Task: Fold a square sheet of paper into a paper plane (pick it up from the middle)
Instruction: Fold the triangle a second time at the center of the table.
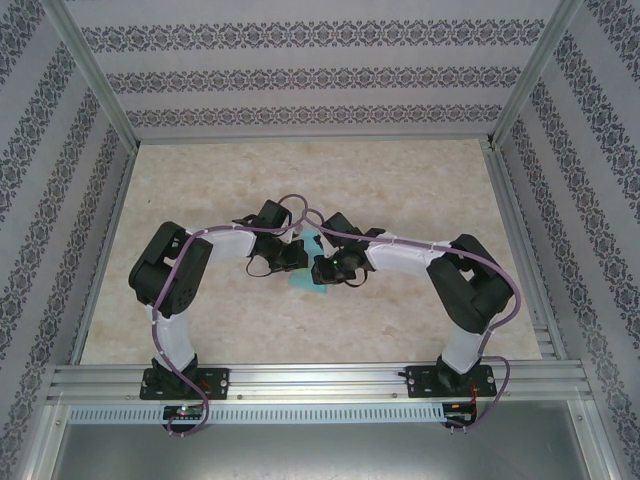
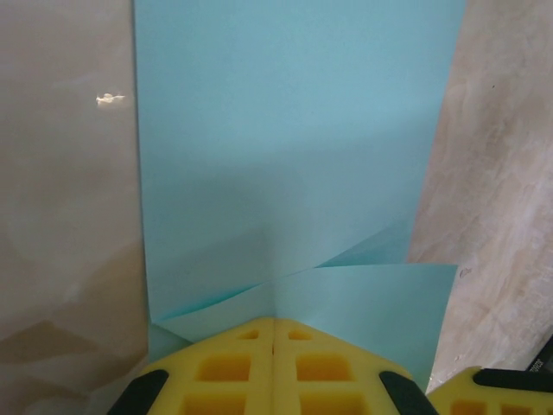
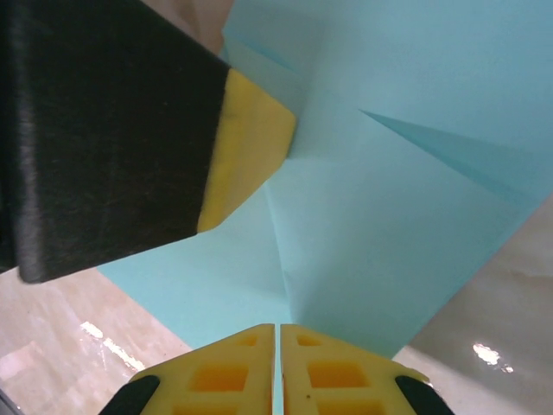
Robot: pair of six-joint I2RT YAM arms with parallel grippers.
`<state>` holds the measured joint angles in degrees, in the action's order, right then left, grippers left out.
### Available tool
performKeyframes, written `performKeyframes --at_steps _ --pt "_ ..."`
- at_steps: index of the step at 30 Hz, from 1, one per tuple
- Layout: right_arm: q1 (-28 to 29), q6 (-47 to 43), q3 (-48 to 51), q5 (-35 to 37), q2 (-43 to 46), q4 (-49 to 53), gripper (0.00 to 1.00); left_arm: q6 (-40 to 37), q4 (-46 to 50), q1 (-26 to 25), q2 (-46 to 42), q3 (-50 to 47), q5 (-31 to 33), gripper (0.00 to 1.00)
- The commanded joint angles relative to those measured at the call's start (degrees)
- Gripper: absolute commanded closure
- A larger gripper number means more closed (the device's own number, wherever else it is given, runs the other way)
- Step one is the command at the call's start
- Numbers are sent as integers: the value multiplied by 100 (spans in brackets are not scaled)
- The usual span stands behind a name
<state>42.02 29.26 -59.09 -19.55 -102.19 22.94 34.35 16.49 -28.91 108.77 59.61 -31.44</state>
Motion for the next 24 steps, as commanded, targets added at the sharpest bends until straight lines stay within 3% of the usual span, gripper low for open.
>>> performKeyframes --at_steps 1,24 --pt "87 -3 -197 100 -99 97 89 89 232 -73 353 -235 566 95" --pt "113 -201 -168 196 -286 407 89 142 224 -72 374 -292 671 95"
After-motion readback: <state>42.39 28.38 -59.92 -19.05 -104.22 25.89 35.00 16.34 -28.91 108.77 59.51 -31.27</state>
